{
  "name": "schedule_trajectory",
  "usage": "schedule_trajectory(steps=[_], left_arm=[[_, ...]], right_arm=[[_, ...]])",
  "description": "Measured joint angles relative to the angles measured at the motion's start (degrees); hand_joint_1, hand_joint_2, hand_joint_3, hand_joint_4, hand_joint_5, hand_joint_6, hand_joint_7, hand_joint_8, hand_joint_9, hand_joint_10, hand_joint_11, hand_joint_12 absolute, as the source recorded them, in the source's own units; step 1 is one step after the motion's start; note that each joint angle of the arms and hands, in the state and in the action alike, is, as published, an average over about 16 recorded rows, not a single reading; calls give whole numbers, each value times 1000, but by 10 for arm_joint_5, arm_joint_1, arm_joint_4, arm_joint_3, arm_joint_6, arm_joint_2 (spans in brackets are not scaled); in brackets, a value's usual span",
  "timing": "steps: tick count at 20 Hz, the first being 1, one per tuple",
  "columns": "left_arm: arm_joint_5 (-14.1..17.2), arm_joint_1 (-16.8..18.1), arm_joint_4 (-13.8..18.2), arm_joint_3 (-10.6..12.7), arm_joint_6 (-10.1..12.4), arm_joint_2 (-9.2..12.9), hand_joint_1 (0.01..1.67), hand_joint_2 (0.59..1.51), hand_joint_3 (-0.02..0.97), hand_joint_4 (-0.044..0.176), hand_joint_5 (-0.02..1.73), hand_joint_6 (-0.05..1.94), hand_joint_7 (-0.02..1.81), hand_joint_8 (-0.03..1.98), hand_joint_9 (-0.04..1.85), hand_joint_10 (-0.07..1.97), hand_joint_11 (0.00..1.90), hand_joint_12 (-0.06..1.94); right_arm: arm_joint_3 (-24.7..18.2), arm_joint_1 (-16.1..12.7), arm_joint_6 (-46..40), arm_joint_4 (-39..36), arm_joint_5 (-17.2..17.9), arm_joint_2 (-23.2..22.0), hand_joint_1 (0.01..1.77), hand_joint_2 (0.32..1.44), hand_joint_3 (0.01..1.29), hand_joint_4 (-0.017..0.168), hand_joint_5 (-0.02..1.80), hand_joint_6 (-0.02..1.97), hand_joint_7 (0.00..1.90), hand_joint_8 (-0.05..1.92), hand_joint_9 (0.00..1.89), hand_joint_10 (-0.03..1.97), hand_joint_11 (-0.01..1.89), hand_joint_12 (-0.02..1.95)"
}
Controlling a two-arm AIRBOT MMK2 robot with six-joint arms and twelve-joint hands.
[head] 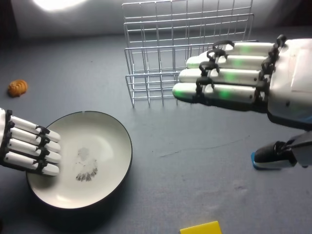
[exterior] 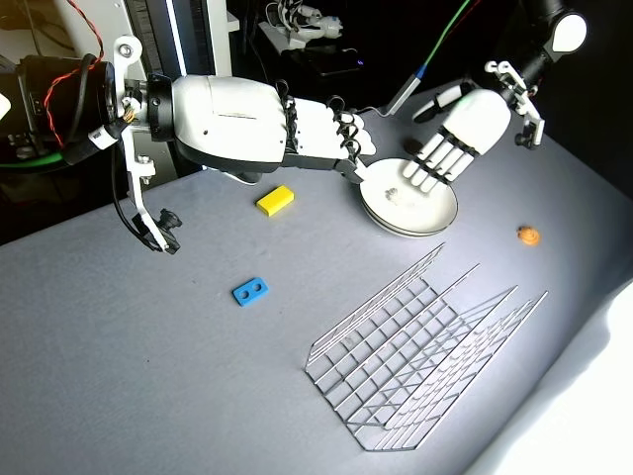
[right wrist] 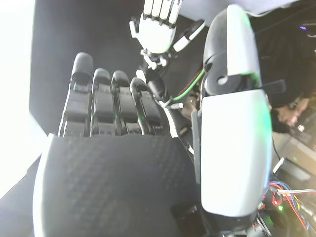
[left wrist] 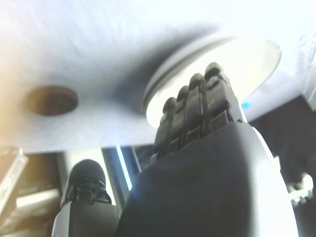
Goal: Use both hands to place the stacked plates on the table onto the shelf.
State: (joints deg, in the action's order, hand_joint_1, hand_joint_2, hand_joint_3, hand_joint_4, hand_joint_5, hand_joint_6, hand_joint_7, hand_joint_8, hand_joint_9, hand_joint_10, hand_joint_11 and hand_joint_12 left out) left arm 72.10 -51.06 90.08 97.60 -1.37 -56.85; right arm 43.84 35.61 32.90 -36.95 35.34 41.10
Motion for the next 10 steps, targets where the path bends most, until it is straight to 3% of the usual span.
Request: schedule_trajectory(steps=[10], left_arm=[[-8,-17,-5,26,-3,-16,18,1126,37,0,11,-13,1,-9,12,-7,16,-19]], right_arm=[[0,-7,39,-12,-52,24,1009,976,16,3,21,19,22,13,21,6,15,134]])
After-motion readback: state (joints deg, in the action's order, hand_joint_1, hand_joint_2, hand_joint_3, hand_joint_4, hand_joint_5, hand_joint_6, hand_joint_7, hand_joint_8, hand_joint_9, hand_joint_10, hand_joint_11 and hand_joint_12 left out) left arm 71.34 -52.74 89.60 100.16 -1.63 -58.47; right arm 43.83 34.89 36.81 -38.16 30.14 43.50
